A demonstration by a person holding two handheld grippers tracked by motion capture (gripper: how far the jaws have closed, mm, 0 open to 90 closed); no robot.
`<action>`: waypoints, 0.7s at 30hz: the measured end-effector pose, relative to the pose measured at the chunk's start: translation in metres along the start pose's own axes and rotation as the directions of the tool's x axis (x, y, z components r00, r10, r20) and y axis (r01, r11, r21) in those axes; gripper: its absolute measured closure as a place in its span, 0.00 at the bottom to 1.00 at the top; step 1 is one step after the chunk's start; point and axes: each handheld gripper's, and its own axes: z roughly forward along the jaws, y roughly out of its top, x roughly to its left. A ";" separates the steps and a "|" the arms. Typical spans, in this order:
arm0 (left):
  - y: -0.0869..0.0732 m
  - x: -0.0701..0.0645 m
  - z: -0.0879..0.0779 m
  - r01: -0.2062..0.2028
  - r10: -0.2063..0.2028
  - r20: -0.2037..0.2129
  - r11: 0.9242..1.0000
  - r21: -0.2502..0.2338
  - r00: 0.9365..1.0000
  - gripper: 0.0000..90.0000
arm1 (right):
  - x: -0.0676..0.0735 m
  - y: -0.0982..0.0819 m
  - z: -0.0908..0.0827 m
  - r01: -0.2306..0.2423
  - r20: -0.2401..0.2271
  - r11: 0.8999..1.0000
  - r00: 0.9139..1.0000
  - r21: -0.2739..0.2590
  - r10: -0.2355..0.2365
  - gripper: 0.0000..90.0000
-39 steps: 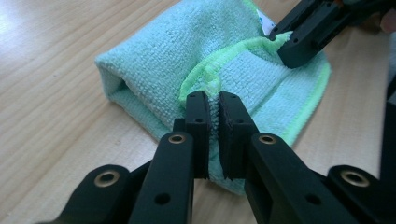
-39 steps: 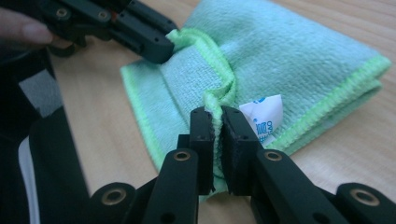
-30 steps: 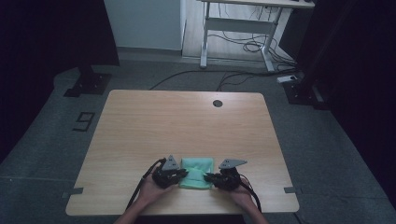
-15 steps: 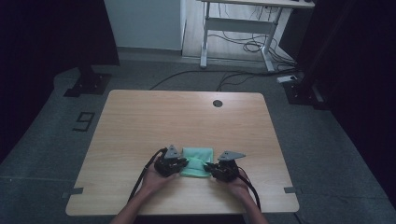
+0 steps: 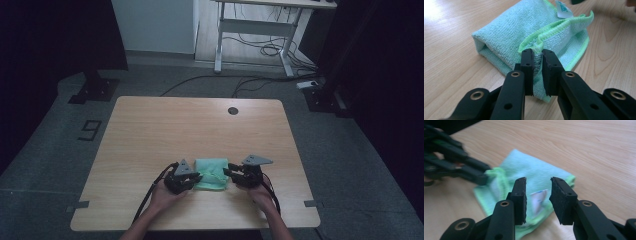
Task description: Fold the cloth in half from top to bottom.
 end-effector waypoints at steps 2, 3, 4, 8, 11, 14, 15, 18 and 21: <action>-0.002 -0.001 0.000 -0.001 0.001 0.002 1.000 -0.002 1.000 0.88 | -0.004 0.000 0.007 -0.001 0.011 1.000 1.000 0.014 0.001 0.72; -0.002 -0.001 0.000 -0.001 0.001 0.002 1.000 -0.002 1.000 0.88 | -0.004 0.000 0.007 -0.001 0.011 1.000 1.000 0.014 0.001 0.72; -0.003 -0.001 0.000 0.003 -0.003 0.004 1.000 -0.005 1.000 0.88 | -0.005 0.000 0.012 -0.013 0.007 0.999 1.000 0.031 0.012 0.71; -0.005 -0.004 -0.004 0.006 -0.005 0.016 1.000 -0.011 1.000 0.86 | 0.004 -0.002 0.012 0.012 -0.005 0.999 1.000 0.035 -0.012 0.71; -0.006 -0.007 -0.007 0.013 -0.013 0.035 1.000 -0.011 0.999 0.82 | 0.014 -0.005 0.007 0.040 -0.017 0.998 0.999 0.049 -0.040 0.70; -0.008 -0.011 -0.014 0.007 -0.006 0.035 1.000 -0.025 0.999 0.76 | 0.019 -0.012 0.001 0.064 -0.019 0.996 0.998 0.064 -0.063 0.69; -0.008 -0.012 -0.016 0.009 -0.008 0.034 1.000 -0.026 0.999 0.74 | 0.020 -0.014 0.000 0.070 -0.020 0.995 0.997 0.070 -0.069 0.69; -0.007 -0.012 -0.024 0.013 -0.011 0.035 0.998 -0.061 0.999 0.71 | 0.021 -0.017 -0.002 0.075 -0.017 0.994 0.997 0.084 -0.074 0.69; -0.002 -0.009 -0.029 0.019 -0.017 0.025 0.996 -0.092 1.000 0.67 | 0.019 -0.018 -0.005 0.074 -0.009 0.993 0.997 0.089 -0.074 0.68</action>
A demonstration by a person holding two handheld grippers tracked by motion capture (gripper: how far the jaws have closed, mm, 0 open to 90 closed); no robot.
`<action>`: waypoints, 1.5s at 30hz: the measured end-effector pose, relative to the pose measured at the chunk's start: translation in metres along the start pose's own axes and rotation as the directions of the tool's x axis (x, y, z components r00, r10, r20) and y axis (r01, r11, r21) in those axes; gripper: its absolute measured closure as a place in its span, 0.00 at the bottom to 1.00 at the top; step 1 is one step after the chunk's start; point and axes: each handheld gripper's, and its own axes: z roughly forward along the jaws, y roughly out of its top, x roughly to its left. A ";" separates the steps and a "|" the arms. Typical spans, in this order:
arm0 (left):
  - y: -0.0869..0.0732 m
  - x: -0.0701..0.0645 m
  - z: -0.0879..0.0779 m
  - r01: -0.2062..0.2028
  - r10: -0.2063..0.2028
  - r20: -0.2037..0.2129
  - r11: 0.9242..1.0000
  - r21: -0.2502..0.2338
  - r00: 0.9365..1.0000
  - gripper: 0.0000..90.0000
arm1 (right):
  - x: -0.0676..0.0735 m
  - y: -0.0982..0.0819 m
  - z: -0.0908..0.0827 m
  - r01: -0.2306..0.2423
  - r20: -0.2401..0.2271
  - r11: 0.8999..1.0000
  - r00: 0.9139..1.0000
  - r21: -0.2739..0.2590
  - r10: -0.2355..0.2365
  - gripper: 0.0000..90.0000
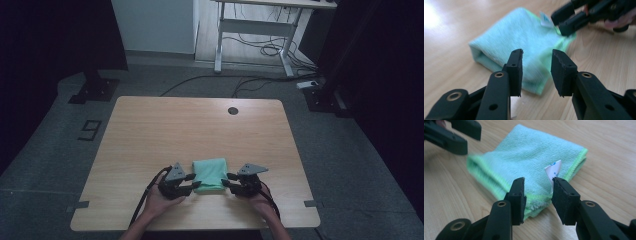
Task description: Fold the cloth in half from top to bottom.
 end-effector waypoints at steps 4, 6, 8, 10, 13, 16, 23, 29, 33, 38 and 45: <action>0.010 0.009 0.005 0.020 -0.020 -0.024 1.000 0.001 1.000 0.66 | 0.001 0.006 -0.005 0.002 0.008 0.999 1.000 -0.033 -0.002 0.67; 0.013 0.013 0.012 0.029 -0.028 -0.036 0.999 0.018 0.999 0.65 | 0.004 0.013 -0.005 0.011 0.004 0.999 1.000 -0.049 -0.010 0.67; 0.015 0.016 0.021 0.034 -0.032 -0.045 0.999 0.041 0.998 0.65 | 0.006 0.019 -0.002 0.011 -0.003 0.998 1.000 -0.054 -0.011 0.67; 0.015 0.019 0.029 0.034 -0.031 -0.058 0.997 0.066 0.998 0.65 | 0.008 0.023 0.004 0.010 -0.007 0.999 1.000 -0.051 -0.011 0.67; 0.013 0.026 0.039 0.050 -0.043 -0.067 0.994 0.099 0.997 0.64 | 0.008 0.024 0.019 0.001 -0.019 1.000 1.000 -0.019 -0.002 0.66; 0.012 0.031 0.044 0.063 -0.055 -0.069 0.992 0.111 0.996 0.64 | 0.009 0.021 0.025 0.001 -0.026 1.000 1.000 0.005 -0.001 0.64; 0.010 0.038 0.044 0.084 -0.073 -0.079 0.988 0.134 0.994 0.63 | 0.018 0.009 0.029 0.017 -0.030 0.999 0.999 0.047 -0.016 0.53; 0.009 0.040 0.049 0.088 -0.077 -0.078 0.985 0.146 0.994 0.63 | 0.022 0.003 0.030 0.028 -0.009 0.999 1.000 0.042 -0.028 0.52; 0.009 0.043 0.052 0.097 -0.088 -0.069 0.983 0.153 0.994 0.64 | 0.024 0.004 0.032 0.052 0.008 0.997 0.999 0.049 -0.053 0.51; 0.012 0.043 0.054 0.086 -0.073 -0.081 0.983 0.163 0.994 0.64 | 0.026 0.005 0.033 0.051 0.021 0.997 0.998 0.059 -0.053 0.50; 0.013 0.046 0.058 0.081 -0.068 -0.086 0.984 0.158 0.994 0.64 | 0.025 0.007 0.036 0.041 0.033 0.997 0.999 0.058 -0.043 0.50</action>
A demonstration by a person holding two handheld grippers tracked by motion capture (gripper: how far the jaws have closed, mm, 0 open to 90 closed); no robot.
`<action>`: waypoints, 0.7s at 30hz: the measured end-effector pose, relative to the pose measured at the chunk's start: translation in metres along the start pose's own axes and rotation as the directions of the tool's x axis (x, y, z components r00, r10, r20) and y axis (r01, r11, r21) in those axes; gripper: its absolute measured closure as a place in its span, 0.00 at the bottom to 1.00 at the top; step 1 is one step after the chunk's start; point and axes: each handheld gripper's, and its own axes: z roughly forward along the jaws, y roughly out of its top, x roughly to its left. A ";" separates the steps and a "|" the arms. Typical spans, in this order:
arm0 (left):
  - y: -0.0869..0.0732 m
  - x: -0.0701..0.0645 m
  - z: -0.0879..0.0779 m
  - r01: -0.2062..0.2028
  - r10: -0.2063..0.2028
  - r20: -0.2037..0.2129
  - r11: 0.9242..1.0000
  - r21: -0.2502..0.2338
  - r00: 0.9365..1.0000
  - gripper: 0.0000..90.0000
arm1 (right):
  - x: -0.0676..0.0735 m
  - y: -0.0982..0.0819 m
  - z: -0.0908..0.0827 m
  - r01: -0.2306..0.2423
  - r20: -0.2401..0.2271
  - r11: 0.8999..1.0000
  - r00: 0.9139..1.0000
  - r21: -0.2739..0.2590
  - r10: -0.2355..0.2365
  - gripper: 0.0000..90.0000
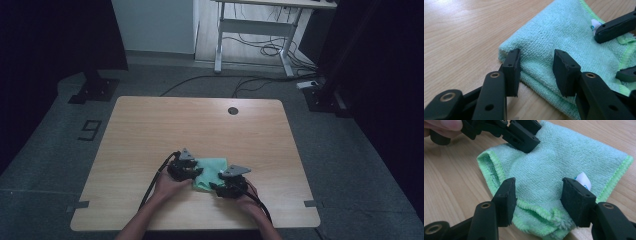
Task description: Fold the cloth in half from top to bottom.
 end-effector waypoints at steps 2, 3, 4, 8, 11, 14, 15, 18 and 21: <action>0.001 0.001 0.001 -0.003 0.003 -0.003 1.000 0.000 1.000 0.64 | -0.001 0.001 0.001 -0.001 0.004 1.000 1.000 0.000 0.001 0.50; 0.002 0.002 0.001 -0.001 0.001 -0.004 1.000 0.000 1.000 0.64 | -0.001 0.002 0.002 -0.005 0.007 1.000 1.000 0.001 0.005 0.50; 0.003 0.004 0.002 -0.001 0.001 -0.006 1.000 0.003 1.000 0.64 | -0.002 0.003 0.004 -0.002 0.011 1.000 1.000 0.002 0.002 0.50; 0.006 0.008 0.004 -0.005 0.005 -0.010 1.000 0.008 1.000 0.64 | -0.006 0.006 0.007 -0.016 0.020 1.000 1.000 0.000 0.016 0.50; 0.010 0.010 0.006 -0.010 0.010 -0.026 1.000 0.013 1.000 0.64 | -0.008 0.008 0.010 -0.017 0.024 1.000 1.000 -0.001 0.017 0.50; 0.013 0.013 0.008 -0.021 0.021 -0.039 1.000 0.019 0.999 0.64 | -0.010 0.010 0.013 -0.024 0.029 1.000 0.999 -0.001 0.024 0.50; 0.014 0.014 0.008 -0.021 0.022 -0.042 0.999 0.024 0.999 0.64 | -0.011 0.011 0.014 -0.028 0.032 1.000 0.999 -0.003 0.028 0.50; 0.017 0.017 0.009 -0.022 0.023 -0.049 0.999 0.030 0.999 0.64 | -0.013 0.013 0.016 -0.035 0.034 0.999 0.999 -0.004 0.035 0.50; 0.019 0.019 0.011 -0.018 0.019 -0.054 0.999 0.033 0.998 0.64 | -0.015 0.015 0.018 -0.037 0.040 0.999 0.999 -0.006 0.037 0.50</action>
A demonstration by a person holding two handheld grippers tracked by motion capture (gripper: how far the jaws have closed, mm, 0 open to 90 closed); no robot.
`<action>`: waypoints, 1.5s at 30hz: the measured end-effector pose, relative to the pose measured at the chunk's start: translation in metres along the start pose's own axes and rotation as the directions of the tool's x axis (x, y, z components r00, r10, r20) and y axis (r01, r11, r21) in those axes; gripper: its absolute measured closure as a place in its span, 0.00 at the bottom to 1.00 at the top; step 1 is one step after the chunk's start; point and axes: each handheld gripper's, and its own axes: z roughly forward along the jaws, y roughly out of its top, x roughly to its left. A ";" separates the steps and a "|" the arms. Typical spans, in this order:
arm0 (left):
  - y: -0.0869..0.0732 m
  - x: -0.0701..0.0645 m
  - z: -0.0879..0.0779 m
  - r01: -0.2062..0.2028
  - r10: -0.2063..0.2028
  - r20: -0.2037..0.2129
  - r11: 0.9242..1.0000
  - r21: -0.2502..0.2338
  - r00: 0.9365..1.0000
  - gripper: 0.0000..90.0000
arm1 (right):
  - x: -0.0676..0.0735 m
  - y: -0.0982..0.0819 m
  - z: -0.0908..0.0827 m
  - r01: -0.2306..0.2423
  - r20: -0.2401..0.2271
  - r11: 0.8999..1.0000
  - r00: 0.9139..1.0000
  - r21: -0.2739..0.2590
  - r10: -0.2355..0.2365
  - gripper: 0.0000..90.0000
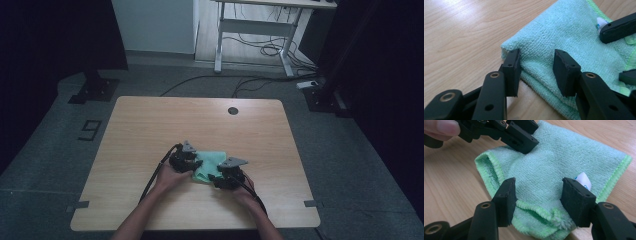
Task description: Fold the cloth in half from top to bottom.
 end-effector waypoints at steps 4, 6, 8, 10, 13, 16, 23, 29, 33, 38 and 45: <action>0.002 0.004 0.002 0.015 -0.015 0.000 1.000 -0.003 1.000 0.63 | -0.002 0.002 0.003 -0.004 0.004 1.000 1.000 -0.002 0.004 0.50; 0.003 0.006 0.003 0.016 -0.016 -0.003 1.000 -0.001 1.000 0.63 | -0.003 0.003 0.004 -0.008 0.005 1.000 1.000 -0.001 0.008 0.50; 0.004 0.006 0.003 0.015 -0.015 -0.004 1.000 0.001 1.000 0.63 | -0.004 0.004 0.005 -0.009 0.005 1.000 1.000 -0.002 0.009 0.50; 0.005 0.007 0.004 0.013 -0.013 -0.006 1.000 0.005 1.000 0.63 | -0.004 0.005 0.005 -0.014 0.007 1.000 1.000 -0.001 0.014 0.50; 0.006 0.008 0.003 0.009 -0.009 -0.012 1.000 0.003 1.000 0.63 | -0.005 0.005 0.005 -0.013 0.008 1.000 1.000 -0.006 0.013 0.50; 0.007 0.009 -0.002 0.008 -0.009 -0.017 1.000 -0.015 1.000 0.62 | -0.005 0.004 0.004 -0.008 0.010 1.000 1.000 -0.027 0.008 0.49; 0.008 0.009 -0.021 0.023 -0.023 -0.012 0.998 -0.064 1.000 0.62 | -0.004 0.004 -0.008 -0.020 -0.002 0.996 1.000 -0.088 0.020 0.49; 0.002 0.000 -0.037 0.027 -0.028 -0.005 0.995 -0.098 1.000 0.61 | -0.003 0.005 -0.019 -0.021 0.001 0.993 1.000 -0.115 0.021 0.49; -0.006 -0.007 -0.046 0.026 -0.025 0.006 0.993 -0.116 1.000 0.59 | -0.003 0.004 -0.026 -0.013 0.003 0.991 1.000 -0.133 0.014 0.49; -0.018 -0.014 -0.053 0.042 -0.039 0.025 0.990 -0.132 0.999 0.55 | -0.002 0.001 -0.036 -0.026 0.004 0.988 1.000 -0.154 0.026 0.49; -0.042 -0.026 -0.063 0.042 -0.037 0.034 0.989 -0.142 0.999 0.53 | 0.001 -0.013 -0.050 -0.023 0.006 0.986 1.000 -0.165 0.024 0.49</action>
